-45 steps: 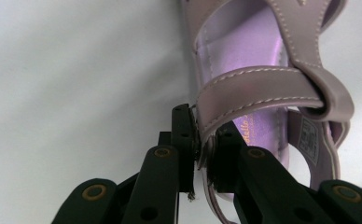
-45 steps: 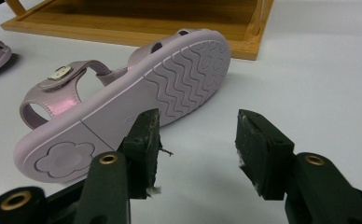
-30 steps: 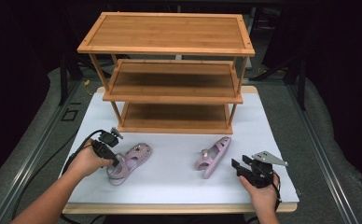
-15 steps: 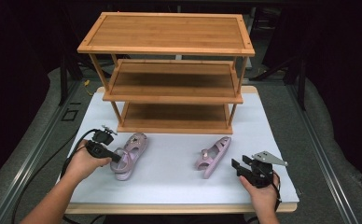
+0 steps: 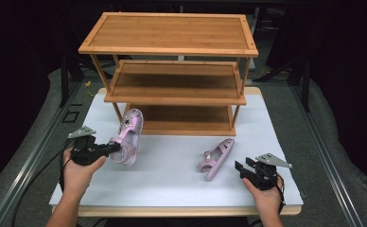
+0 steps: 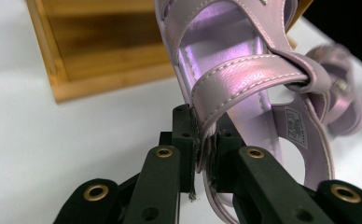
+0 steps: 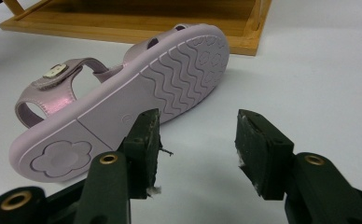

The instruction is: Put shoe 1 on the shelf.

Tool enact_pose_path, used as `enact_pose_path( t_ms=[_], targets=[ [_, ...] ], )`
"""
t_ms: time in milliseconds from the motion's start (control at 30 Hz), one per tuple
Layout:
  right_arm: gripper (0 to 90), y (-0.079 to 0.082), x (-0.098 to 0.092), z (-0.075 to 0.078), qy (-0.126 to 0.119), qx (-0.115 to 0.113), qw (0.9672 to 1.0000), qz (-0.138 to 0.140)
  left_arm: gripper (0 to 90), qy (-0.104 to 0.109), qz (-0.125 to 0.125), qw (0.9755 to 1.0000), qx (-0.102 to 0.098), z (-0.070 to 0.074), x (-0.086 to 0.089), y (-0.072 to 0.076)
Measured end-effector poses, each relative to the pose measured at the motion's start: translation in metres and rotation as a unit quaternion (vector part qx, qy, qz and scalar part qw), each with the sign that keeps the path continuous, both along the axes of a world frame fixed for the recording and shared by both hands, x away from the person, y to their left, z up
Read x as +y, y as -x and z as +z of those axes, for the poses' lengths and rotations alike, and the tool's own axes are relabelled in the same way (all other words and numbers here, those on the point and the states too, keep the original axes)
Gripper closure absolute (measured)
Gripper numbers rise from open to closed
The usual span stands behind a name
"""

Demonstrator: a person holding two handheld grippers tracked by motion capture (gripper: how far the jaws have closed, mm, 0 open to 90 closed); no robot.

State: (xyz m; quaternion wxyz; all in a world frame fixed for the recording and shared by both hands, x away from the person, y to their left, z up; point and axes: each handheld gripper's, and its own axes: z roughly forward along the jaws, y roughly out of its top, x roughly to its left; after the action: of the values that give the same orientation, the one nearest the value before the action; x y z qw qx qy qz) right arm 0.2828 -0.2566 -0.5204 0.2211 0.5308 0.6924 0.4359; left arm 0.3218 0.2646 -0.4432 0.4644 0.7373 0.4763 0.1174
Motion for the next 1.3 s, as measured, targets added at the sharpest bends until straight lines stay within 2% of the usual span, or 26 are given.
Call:
enact_pose_path(
  t_ms=[133,200,333,500,733,967,1100,1133,1167,1200,1233,1300],
  targets=[
    [49.7,0.0,-0.002,0.001,-0.001,0.001,1.0,-0.001,82.9,0.021,0.006,0.9994,-0.026,0.008,0.002,0.005],
    [49.7,0.0,-0.002,0.001,-0.003,0.0,1.0,-0.003,82.9,0.03,0.012,0.9984,-0.045,0.013,0.002,0.007],
    [49.7,0.0,-0.001,0.001,-0.003,0.001,1.0,0.0,83.0,0.036,0.026,0.9955,-0.085,0.026,0.002,0.015],
    [49.7,0.0,-0.002,0.001,-0.004,0.0,1.0,-0.002,83.0,0.046,0.027,0.9924,-0.111,0.038,0.004,0.024],
    [49.7,0.0,-0.003,0.001,-0.006,0.002,1.0,0.0,83.0,0.041,0.019,0.9934,-0.105,0.04,0.001,0.027],
    [49.7,0.0,-0.002,0.0,-0.008,0.003,1.0,-0.003,83.0,0.039,0.025,0.9945,-0.094,0.038,-0.001,0.019],
    [49.7,-0.001,-0.002,-0.001,-0.012,0.004,0.9999,-0.002,83.1,0.054,0.032,0.9936,-0.094,0.044,-0.007,0.006],
    [49.7,-0.001,-0.002,-0.001,-0.012,0.004,0.9999,-0.002,83.1,0.055,0.034,0.9933,-0.096,0.046,-0.01,0.001],
    [49.7,-0.001,-0.002,-0.001,-0.011,0.006,0.9999,0.0,83.0,0.058,0.04,0.993,-0.095,0.052,-0.016,-0.01],
    [49.7,-0.001,-0.002,-0.001,-0.011,0.006,0.9999,0.0,83.0,0.058,0.04,0.993,-0.095,0.052,-0.016,-0.01],
    [49.7,-0.001,-0.003,-0.001,-0.011,0.005,0.9999,0.0,83.0,0.056,0.044,0.9929,-0.095,0.059,-0.024,-0.022],
    [49.7,-0.001,-0.003,-0.001,-0.013,0.004,0.9999,-0.001,83.0,0.058,0.047,0.9925,-0.097,0.062,-0.028,-0.027]
  ],
)
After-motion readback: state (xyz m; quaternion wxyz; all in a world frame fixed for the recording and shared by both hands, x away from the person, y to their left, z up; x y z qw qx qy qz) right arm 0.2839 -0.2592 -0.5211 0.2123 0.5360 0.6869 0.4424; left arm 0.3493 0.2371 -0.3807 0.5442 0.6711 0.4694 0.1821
